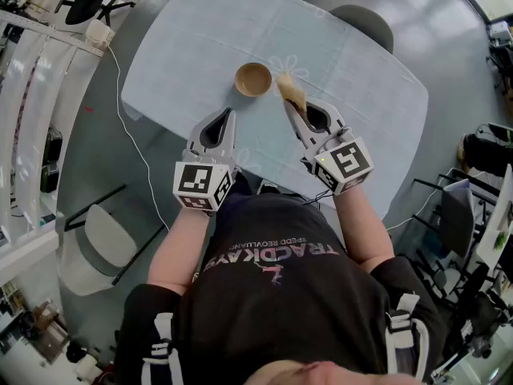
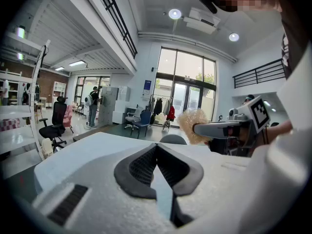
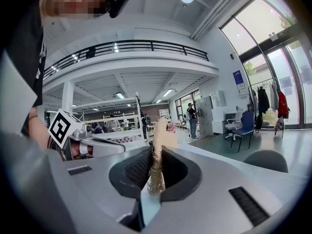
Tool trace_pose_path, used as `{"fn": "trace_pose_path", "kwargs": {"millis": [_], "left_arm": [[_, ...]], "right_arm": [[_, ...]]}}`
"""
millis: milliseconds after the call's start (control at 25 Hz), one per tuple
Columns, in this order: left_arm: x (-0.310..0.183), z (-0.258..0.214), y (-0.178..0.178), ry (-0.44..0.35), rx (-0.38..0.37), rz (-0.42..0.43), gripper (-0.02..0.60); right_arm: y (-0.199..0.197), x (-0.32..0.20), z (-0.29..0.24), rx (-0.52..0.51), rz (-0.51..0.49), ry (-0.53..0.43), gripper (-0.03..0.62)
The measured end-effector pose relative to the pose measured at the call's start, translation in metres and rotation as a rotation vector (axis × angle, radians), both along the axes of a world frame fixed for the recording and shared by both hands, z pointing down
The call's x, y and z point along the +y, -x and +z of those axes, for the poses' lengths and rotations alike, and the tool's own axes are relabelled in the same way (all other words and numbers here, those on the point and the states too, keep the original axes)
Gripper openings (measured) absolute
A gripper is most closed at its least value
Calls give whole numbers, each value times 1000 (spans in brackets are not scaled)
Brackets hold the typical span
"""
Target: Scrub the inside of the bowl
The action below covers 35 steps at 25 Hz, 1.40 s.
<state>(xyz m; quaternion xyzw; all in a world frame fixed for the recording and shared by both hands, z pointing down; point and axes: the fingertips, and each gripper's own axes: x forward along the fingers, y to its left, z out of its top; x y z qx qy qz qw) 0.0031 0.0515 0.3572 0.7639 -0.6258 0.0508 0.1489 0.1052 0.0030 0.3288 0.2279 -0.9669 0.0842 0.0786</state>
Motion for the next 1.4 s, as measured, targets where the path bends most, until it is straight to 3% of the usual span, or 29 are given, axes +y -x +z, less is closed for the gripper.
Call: {"fn": "trace_pose_path", "kwargs": {"millis": [1120,1400], "left_arm": [[2,2,5,12,4,-3,15],[-23,31,28,82,46,34,16]], "right_arm": [[-1,6,-5,-37,1,1,32],[13,-11,9,-15,75,29,32]]}}
